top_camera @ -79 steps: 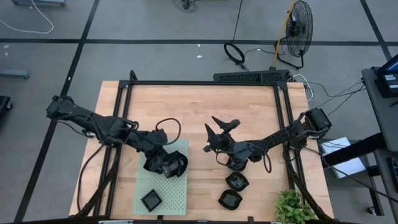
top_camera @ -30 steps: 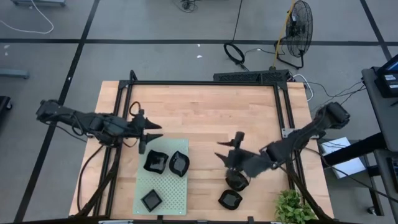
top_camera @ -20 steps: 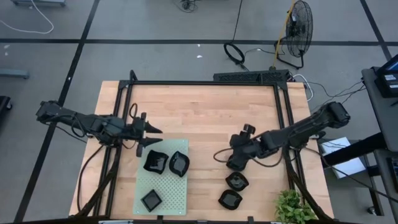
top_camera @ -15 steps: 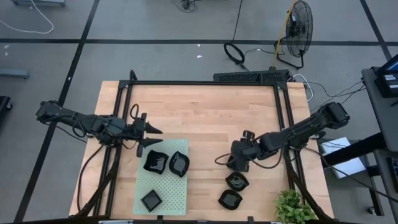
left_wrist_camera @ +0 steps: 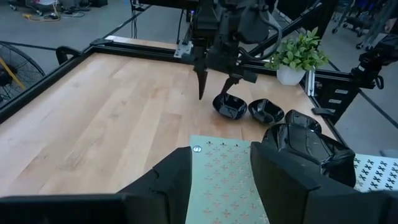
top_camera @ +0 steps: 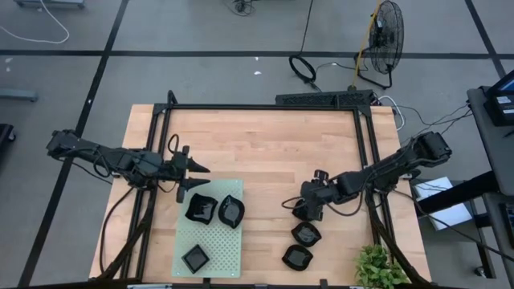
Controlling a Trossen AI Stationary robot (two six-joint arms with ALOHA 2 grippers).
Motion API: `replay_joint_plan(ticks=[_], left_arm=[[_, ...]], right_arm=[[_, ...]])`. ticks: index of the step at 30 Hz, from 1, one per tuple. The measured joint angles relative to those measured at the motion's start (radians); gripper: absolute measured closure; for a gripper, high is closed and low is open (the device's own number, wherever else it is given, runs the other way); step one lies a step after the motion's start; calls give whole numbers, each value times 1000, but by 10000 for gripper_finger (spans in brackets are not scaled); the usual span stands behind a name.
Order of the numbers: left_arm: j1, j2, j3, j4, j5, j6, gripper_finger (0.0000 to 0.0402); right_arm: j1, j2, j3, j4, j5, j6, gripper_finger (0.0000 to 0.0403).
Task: Pick & Place Mini shaped plates
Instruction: Stack the leaf shaped plate on top of the other leaf shaped plates on the shelf
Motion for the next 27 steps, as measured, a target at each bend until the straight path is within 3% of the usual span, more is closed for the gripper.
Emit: replay_joint_plan(ticks=[9, 23, 27], left_arm=[[0, 0, 0, 1, 0, -1, 234], [0, 0, 0, 2, 0, -3, 234], [0, 0, 0, 2, 0, -3, 234]], right_arm=[[0, 0, -67, 155, -23, -46, 224], [-4, 0, -67, 172, -29, -110, 383], [-25, -1, -67, 193, -50, -156, 397]])
